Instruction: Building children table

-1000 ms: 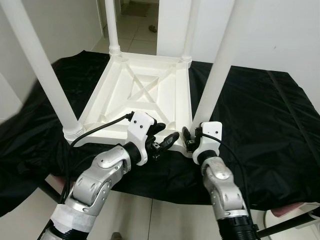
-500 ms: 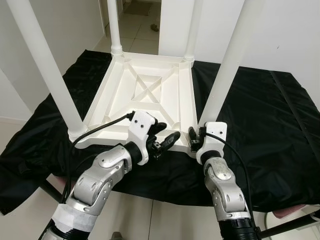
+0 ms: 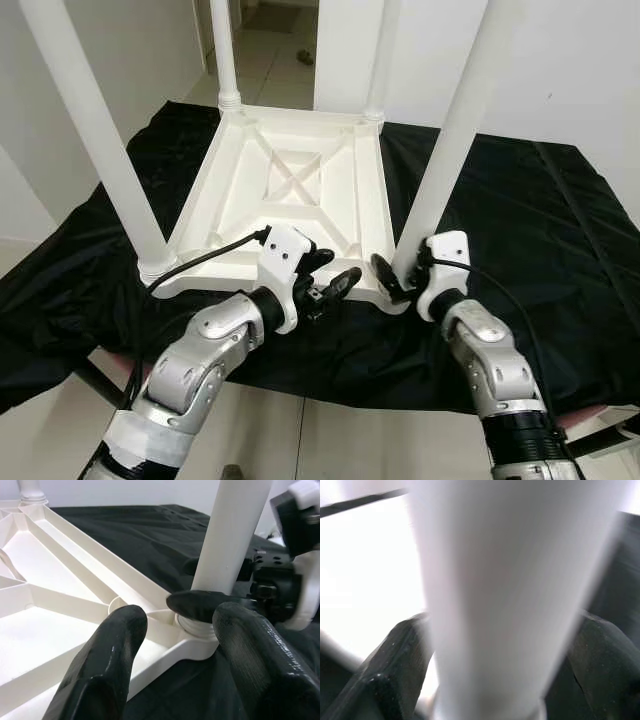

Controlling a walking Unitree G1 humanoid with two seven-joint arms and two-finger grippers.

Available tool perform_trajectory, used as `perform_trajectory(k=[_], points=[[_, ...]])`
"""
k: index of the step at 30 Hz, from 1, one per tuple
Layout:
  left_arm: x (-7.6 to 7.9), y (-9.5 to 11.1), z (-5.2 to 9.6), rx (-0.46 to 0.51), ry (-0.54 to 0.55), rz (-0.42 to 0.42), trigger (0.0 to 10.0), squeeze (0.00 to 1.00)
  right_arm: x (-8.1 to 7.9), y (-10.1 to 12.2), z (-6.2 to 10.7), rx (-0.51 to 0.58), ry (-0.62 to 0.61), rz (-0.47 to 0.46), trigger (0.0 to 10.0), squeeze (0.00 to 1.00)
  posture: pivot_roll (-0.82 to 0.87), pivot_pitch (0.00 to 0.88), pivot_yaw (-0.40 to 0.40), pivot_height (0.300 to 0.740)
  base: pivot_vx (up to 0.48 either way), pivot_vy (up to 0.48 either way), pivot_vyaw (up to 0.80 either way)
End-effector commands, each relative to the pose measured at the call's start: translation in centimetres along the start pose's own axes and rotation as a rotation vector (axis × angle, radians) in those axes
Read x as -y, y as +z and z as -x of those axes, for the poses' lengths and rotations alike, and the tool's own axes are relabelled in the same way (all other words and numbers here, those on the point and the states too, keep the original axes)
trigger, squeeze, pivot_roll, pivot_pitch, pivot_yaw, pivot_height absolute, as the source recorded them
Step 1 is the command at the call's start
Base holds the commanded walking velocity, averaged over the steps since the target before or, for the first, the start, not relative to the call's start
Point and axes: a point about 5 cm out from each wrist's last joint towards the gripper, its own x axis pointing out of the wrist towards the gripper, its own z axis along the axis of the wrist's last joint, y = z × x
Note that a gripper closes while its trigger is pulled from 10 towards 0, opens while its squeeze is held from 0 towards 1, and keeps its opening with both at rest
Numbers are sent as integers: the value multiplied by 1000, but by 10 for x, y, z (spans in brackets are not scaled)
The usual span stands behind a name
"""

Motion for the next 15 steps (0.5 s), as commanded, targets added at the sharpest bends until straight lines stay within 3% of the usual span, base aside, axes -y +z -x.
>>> perform_trajectory(k=[1, 11, 12, 13, 15], points=[[3, 2, -1, -3, -48, -6, 10000, 0, -3, -4, -2, -5, 123, 16, 10000, 0, 24, 0, -4, 740, 0, 0, 0], [2, 4, -3, 0, -56, -13, 10000, 0, 5, -5, -10, 21, 221, 65, 9882, 0, 26, 0, 1, 740, 0, 0, 0], [2, 4, -3, 0, -55, -16, 10000, 0, 5, -5, -10, 26, 234, 55, 1569, 0, 26, 0, 0, 740, 0, 0, 0], [1, 4, -3, 1, -54, -16, 10000, 0, 5, -6, -10, 26, 234, 45, 0, 0, 28, 0, -3, 740, 0, 0, 0], [1, 5, -3, 1, -53, -17, 10000, 0, 6, -6, -9, 27, 239, 39, 0, 0, 28, 0, -3, 740, 0, 0, 0]])
